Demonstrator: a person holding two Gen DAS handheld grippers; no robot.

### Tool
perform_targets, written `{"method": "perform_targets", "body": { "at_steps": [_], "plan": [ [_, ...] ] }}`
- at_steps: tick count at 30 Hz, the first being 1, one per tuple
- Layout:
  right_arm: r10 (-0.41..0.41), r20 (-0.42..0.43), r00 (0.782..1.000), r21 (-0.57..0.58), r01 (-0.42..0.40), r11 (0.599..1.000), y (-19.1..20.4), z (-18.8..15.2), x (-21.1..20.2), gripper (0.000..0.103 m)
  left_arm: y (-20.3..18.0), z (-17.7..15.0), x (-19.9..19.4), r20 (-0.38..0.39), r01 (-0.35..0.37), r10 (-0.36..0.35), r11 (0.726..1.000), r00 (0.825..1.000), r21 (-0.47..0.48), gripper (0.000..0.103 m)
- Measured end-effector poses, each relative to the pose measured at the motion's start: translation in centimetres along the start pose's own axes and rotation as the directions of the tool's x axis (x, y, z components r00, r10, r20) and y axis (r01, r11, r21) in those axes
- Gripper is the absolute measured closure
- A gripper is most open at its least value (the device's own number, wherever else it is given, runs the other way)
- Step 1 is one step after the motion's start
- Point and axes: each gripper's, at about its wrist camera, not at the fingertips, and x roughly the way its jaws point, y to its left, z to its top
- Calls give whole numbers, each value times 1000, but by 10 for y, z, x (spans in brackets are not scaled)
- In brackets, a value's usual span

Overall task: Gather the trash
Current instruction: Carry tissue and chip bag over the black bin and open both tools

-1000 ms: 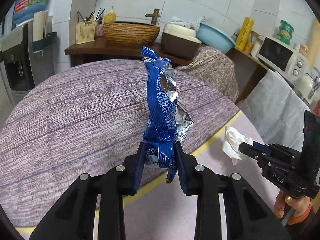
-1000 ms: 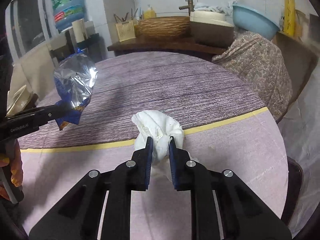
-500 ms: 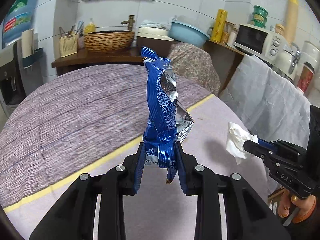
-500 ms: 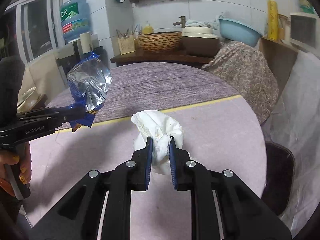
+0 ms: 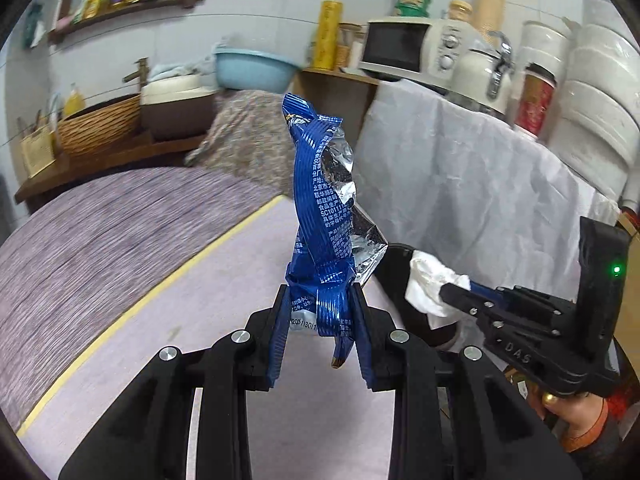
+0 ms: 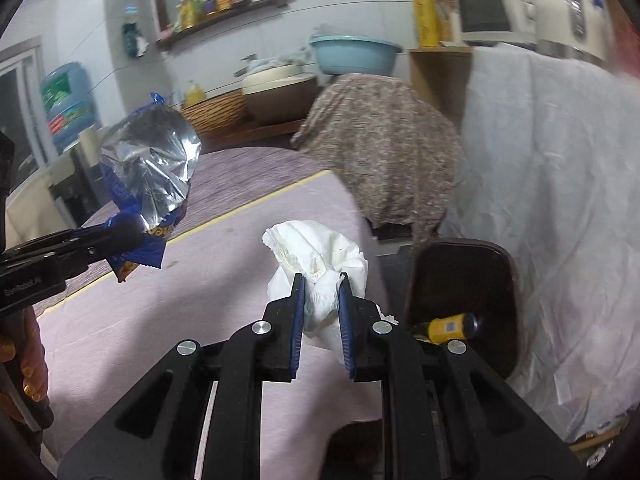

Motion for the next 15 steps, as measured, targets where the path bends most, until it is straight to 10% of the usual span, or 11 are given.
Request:
{"method": "perform_targets", "body": {
  "at_steps": [15],
  "plan": [
    [-175, -95, 980, 159, 189, 969, -118, -34, 44, 86, -97, 14, 108, -171, 128, -114, 989, 979, 73, 73]
  ]
}}
